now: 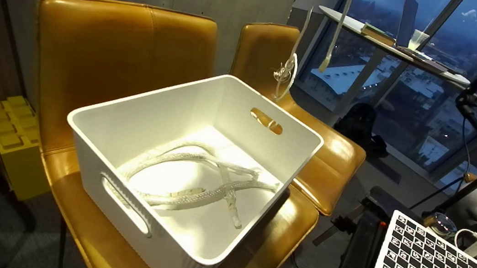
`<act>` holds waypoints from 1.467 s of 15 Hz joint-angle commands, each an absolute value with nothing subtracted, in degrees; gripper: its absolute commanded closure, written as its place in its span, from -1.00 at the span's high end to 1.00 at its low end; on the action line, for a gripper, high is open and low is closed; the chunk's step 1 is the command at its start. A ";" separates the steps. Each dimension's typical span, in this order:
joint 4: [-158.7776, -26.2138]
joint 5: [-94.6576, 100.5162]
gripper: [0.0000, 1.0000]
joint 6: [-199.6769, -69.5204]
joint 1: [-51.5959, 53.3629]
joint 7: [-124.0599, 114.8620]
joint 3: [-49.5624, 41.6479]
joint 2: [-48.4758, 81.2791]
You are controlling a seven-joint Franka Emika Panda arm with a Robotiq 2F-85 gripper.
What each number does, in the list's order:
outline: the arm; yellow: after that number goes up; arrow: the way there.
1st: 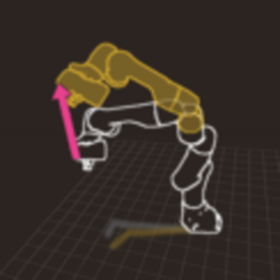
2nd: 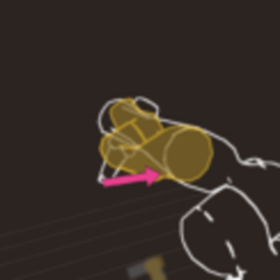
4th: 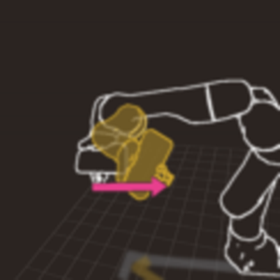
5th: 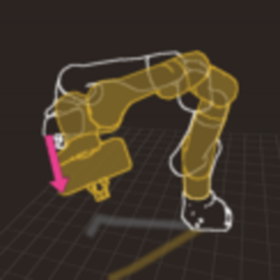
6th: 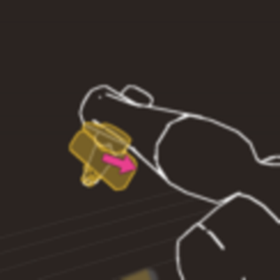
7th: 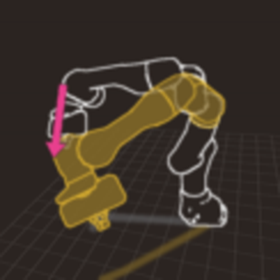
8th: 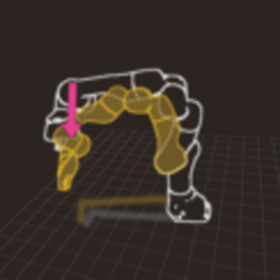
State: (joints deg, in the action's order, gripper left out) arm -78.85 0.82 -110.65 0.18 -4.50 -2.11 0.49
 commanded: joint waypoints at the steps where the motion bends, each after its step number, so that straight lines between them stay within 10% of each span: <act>1: -74.91 -0.39 -0.98 -108.04 -0.03 -5.32 -2.45 1.79; 22: -52.70 1.86 -0.98 -100.13 4.53 -12.24 -0.08 10.70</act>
